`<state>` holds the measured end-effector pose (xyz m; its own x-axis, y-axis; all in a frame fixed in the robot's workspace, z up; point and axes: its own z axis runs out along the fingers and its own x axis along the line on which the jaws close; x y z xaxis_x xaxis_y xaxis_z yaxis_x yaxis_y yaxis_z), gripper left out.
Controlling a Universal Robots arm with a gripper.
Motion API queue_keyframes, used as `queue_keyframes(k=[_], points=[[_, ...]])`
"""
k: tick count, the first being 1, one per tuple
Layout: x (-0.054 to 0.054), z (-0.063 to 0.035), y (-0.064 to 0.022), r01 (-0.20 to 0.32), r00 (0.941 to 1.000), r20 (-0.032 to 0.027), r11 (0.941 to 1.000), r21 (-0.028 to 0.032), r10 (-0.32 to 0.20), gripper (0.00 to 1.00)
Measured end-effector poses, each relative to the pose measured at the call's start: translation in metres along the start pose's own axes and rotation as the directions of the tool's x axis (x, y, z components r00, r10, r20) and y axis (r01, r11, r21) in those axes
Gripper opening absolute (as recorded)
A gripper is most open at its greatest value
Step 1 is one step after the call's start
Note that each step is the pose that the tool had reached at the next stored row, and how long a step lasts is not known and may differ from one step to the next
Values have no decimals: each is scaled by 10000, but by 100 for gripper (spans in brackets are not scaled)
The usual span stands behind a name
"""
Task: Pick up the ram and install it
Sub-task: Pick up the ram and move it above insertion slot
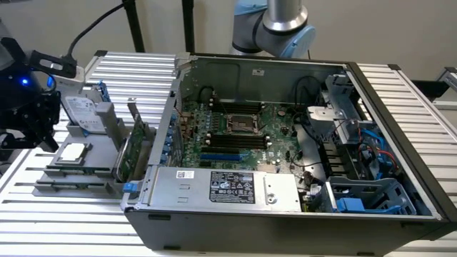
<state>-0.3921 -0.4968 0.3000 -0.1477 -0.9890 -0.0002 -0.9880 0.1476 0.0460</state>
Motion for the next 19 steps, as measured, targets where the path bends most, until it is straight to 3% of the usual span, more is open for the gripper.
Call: queue_keyframes(k=[1, 19], points=[[4, 19, -7, 58, 10000, -3, 10000, -1, -58, 100], [69, 343, -66, 1206, 9927, -56, 9927, -4, -1206, 100]])
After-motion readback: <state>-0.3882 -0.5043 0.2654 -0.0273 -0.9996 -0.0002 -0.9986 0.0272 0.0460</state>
